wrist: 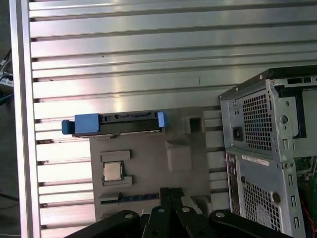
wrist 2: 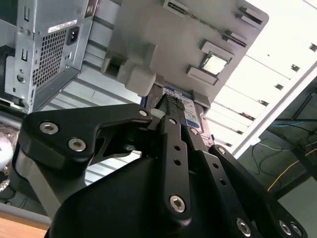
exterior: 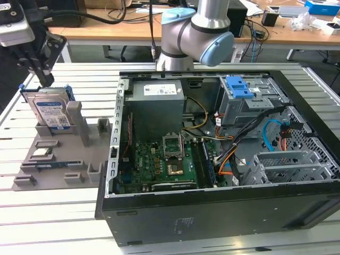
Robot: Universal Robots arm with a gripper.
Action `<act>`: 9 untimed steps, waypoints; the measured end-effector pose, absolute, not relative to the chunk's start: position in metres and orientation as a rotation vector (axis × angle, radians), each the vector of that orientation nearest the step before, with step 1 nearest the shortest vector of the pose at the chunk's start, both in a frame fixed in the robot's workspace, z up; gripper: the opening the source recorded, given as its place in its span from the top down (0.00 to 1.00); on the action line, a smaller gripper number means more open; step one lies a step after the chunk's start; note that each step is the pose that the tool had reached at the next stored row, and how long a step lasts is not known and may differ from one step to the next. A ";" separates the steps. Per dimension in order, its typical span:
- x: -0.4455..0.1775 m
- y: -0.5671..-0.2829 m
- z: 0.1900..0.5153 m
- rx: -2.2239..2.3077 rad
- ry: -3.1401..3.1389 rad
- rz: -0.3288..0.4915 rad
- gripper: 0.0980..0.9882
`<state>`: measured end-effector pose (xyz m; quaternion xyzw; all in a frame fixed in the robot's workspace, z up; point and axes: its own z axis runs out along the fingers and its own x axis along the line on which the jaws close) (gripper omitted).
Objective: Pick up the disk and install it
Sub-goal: 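Reach for the disk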
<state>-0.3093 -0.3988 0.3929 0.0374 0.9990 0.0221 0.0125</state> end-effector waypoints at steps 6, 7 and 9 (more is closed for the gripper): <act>-0.340 -0.397 0.391 0.116 3.114 0.068 0.99; -0.350 -0.396 0.389 0.117 3.114 0.068 0.99; -0.361 -0.392 0.384 0.116 3.114 0.065 0.99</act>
